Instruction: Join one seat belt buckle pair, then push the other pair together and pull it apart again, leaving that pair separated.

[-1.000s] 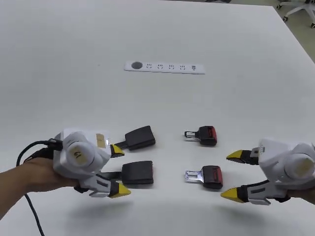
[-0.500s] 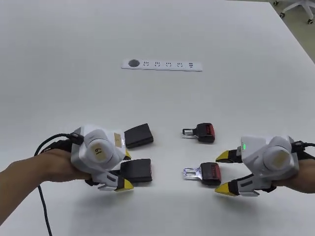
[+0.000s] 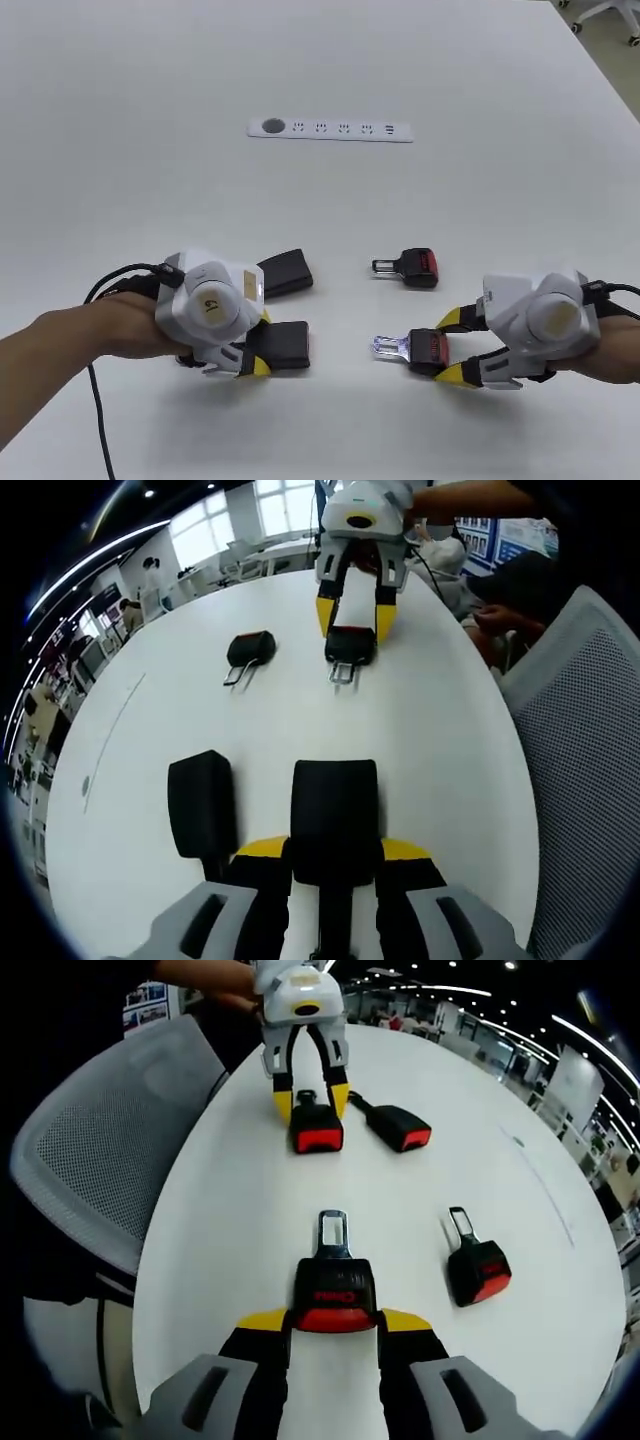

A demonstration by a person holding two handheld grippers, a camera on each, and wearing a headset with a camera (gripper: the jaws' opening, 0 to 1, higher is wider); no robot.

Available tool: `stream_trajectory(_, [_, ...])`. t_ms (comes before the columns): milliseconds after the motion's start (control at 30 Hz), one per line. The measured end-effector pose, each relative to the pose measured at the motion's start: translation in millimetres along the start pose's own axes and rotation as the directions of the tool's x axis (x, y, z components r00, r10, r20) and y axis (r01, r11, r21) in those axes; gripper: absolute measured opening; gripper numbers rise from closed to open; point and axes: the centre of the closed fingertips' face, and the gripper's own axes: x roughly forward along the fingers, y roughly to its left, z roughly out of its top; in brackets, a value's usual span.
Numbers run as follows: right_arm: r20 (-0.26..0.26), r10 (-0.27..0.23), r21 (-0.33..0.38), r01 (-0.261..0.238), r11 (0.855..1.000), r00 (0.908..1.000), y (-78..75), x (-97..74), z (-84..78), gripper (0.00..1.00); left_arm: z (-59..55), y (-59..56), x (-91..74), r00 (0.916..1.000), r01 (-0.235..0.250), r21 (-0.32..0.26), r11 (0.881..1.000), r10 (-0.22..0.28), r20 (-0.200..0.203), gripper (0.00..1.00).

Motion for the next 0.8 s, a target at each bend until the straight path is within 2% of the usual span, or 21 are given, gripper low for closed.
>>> stream_trajectory(300, [-0.005,-0.002,-0.049,0.002,0.999,1.0,-2.3,2.7,-0.2,0.31,-0.2,-0.3,0.6,0.9998,0.019,0.008,1.0,-0.019,0.002,0.34])
stream_trajectory(800, [-0.019,0.023,-0.066,-0.024,0.998,0.9996,0.2,6.8,4.6,0.3,0.1,-0.7,1.6,0.999,0.04,0.014,0.999,-0.04,-0.018,0.34])
